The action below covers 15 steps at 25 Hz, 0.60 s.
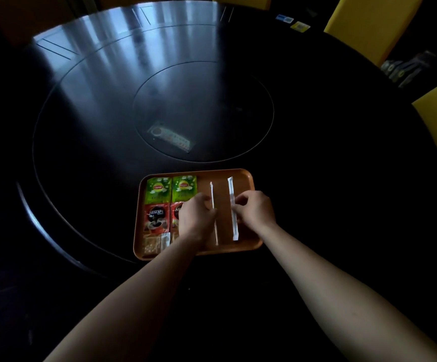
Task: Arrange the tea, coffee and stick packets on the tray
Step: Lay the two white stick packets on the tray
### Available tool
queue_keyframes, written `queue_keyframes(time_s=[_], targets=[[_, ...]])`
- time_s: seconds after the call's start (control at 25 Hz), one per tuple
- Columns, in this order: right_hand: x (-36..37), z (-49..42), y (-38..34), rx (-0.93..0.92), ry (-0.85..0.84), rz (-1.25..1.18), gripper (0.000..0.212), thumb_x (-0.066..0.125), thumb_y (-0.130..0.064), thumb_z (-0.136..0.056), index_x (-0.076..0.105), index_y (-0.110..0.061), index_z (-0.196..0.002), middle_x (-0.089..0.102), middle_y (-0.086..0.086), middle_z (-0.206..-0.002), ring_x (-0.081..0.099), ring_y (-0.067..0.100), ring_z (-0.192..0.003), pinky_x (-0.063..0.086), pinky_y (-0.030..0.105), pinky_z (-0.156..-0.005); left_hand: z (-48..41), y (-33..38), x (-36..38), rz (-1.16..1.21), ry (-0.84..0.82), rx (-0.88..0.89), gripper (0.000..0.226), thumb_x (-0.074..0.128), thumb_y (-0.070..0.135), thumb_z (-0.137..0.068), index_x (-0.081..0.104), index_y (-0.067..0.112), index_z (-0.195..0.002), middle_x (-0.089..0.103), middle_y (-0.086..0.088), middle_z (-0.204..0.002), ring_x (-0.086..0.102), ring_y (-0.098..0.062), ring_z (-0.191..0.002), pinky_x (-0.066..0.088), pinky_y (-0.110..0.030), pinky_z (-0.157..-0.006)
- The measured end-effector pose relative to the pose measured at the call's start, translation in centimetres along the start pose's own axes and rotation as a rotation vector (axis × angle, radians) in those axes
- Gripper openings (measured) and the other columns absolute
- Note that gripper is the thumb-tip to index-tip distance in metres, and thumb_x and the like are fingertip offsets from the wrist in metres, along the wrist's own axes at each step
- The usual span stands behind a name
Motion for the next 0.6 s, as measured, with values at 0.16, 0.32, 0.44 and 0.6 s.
queue_keyframes(time_s=[0.16, 0.32, 0.44, 0.6], targets=[[0.3, 0.9, -0.8, -0.132, 0.041, 0.139, 0.028, 0.072, -0.015, -0.083, 0.065, -0.013, -0.11, 0.069, 0.007, -0.097, 0.067, 0.022, -0.086, 0.058, 0.035, -0.079, 1.5, 1.6, 0.6, -0.291, 0.024, 0.254, 0.047, 0.076, 0.025, -0.08, 0.058, 0.018, -0.123, 0.059, -0.007, -0.114, 0.06, -0.026, -0.095, 0.044, -0.032, -0.064], [0.8, 1.7, -1.1, -0.224, -0.017, 0.274, 0.041, 0.072, -0.019, -0.083, 0.061, -0.012, -0.123, 0.063, 0.008, -0.11, 0.061, 0.024, -0.102, 0.048, 0.032, -0.088, 3.1, 3.5, 2.0, -0.514, -0.016, 0.593, 0.052, 0.075, 0.034, -0.079, 0.056, 0.018, -0.126, 0.056, -0.007, -0.137, 0.047, -0.03, -0.129, 0.046, -0.044, -0.092], [1.1, 2.0, -1.3, -0.227, -0.032, 0.319, 0.036, 0.07, -0.02, -0.086, 0.061, -0.012, -0.12, 0.06, 0.008, -0.108, 0.06, 0.023, -0.101, 0.048, 0.032, -0.088, 2.6, 2.6, 2.6, -0.564, -0.094, 0.569, 0.059, 0.067, 0.048, -0.083, 0.052, 0.02, -0.132, 0.051, -0.004, -0.147, 0.033, -0.029, -0.144, 0.039, -0.05, -0.101], [1.4, 2.0, -1.8, -0.255, -0.055, 0.327, 0.032, 0.069, -0.019, -0.086, 0.063, -0.011, -0.117, 0.059, 0.008, -0.104, 0.059, 0.024, -0.098, 0.047, 0.031, -0.086, 2.1, 1.6, 2.6, -0.622, -0.124, 0.55, 0.063, 0.07, 0.044, -0.083, 0.049, 0.021, -0.137, 0.046, -0.002, -0.151, 0.025, -0.028, -0.148, 0.036, -0.05, -0.102]])
Point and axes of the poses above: each hand's wrist, its own z-axis away from the middle knuckle, its own x-axis out of the palm, y = z × x, the point moved 9 cm from there along -z, towards the middle knuckle
